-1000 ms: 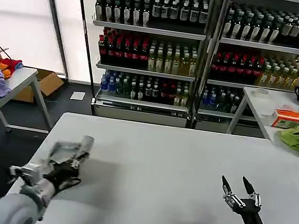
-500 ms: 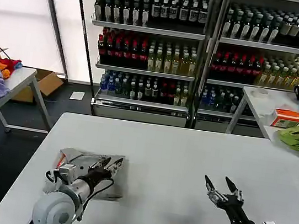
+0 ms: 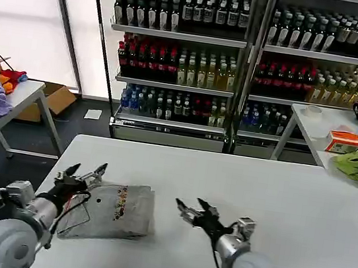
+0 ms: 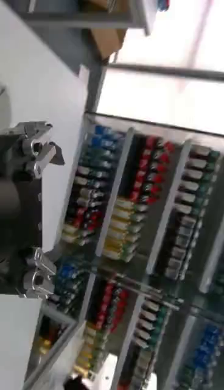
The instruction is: Fold and organize the clothes.
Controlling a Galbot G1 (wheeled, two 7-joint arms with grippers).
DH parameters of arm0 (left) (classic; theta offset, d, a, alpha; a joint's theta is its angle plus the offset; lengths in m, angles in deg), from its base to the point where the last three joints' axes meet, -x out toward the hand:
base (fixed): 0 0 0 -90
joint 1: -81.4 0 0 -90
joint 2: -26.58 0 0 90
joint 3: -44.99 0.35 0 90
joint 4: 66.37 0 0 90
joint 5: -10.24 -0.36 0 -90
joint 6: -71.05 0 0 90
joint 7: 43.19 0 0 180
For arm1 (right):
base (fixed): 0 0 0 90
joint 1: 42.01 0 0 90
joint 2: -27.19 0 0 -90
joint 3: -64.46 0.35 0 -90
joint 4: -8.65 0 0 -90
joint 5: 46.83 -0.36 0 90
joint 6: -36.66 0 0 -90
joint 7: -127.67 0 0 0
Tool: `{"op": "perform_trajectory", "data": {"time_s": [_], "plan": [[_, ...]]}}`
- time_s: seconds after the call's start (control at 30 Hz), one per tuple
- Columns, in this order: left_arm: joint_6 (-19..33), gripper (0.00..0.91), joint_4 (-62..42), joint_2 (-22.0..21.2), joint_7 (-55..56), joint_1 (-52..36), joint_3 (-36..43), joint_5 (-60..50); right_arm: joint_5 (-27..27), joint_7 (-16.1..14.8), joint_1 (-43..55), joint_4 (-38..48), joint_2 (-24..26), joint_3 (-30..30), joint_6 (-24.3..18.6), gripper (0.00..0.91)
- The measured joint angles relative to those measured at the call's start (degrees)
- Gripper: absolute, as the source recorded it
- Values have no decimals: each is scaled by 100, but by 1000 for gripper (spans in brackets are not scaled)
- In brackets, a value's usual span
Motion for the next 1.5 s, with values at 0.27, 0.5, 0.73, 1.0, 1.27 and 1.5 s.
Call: {"op": "perform_trajectory", "data": {"time_s": [0.27,0.5,0.73,1.0,1.27,1.5], "plan": [[0,907,155,-14,-176,237,-577,-121,-342,210,636,674,-130,-997,197,0],[-1,907,142,-37,-244,254,-816,-180,-526,261,916,1083,-335,-1357,176,0],[-2,907,142,-88,-281,274,-932,-223,-675,71,1136,1329,-504,-1515,100,0],[-4,907,136,-139,-305,307,-1110,-241,-759,-97,1255,1435,-534,-1561,15,0],[-5,907,122,-120,-350,354,-1242,-243,-857,-150,1084,1200,-347,-1284,92,0],[-5,907,47,-150,-378,296,-1243,-267,-907,-191,673,830,167,-641,252,0]]}}
